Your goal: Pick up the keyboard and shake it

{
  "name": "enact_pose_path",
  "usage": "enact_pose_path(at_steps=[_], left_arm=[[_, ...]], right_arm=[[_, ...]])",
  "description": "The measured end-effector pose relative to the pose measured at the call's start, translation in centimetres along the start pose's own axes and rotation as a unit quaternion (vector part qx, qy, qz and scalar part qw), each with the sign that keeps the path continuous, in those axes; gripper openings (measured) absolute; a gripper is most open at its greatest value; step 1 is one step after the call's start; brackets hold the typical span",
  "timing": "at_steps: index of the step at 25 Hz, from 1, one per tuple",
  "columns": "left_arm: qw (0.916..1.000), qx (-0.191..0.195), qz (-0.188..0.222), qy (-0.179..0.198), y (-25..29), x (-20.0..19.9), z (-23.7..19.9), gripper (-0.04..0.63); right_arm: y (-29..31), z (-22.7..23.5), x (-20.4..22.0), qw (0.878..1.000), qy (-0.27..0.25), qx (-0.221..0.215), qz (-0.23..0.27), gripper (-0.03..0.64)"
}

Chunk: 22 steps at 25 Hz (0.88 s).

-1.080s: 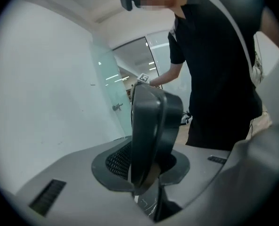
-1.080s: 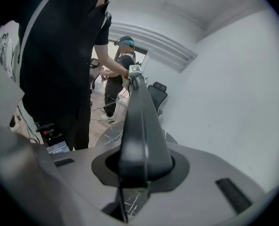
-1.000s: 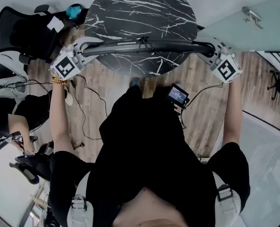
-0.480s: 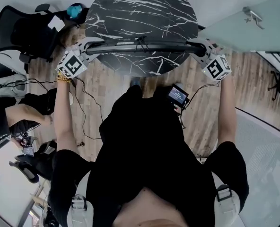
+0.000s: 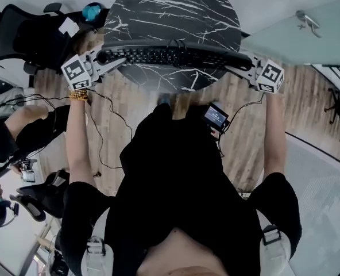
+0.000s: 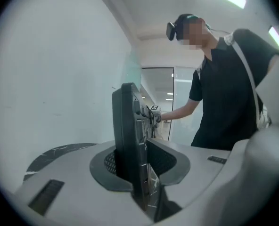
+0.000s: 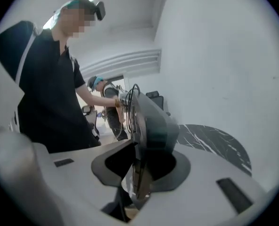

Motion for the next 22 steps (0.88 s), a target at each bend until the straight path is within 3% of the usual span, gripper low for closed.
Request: enact_pose_path(at_steps=[2,4,6,8,10,12,16,22], left_arm=[[0.9981,0.013,0.046,-0.038,-0.4,-0.6,-0.1,0.098],[0.9877,0.025,0.128,-0.086,-1.3,-1.7,-0.5,0.098],[0.9659,0.031,0.214,-0.142,-2.2,-2.4,-1.5,0.098],[0.9435,0.02,0.266,-0.196,-2.6,-1.9,-2.8,0.097],[0.9295,-0.01,0.276,-0.244,-2.4,-0.4,-4.1,0.097],[0.9197,-0.04,0.269,-0.283,-2.0,1.5,-4.9,0.101],[0.9048,-0.078,0.253,-0.334,-1.4,4.7,-5.6,0.117],[0.8888,-0.096,0.24,-0.378,0.1,8.8,-5.6,0.13]], right_arm=[[-0.4,0.2,-0.6,0.997,0.052,-0.012,0.057,0.103],[-0.7,0.4,-1.7,0.987,0.099,-0.023,0.127,0.103],[-0.7,1.2,-2.9,0.965,0.155,-0.026,0.208,0.098],[-0.4,2.6,-3.4,0.938,0.217,-0.01,0.27,0.098],[0.3,3.7,-2.8,0.916,0.269,0.015,0.299,0.098],[1.1,4.2,-1.9,0.902,0.301,0.032,0.307,0.097],[2.2,4.1,0.3,0.894,0.338,0.049,0.291,0.097],[3.0,3.4,4.0,0.883,0.382,0.052,0.267,0.097]])
Point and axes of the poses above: the fingertips, and each gripper's own axes: y forward along the fingers, z to its right, x out of its underside, the point moved 2 cm from there along -y, backward along the fingers, and after that the axes turned 8 degrees about -y, right-handed, at the moved point
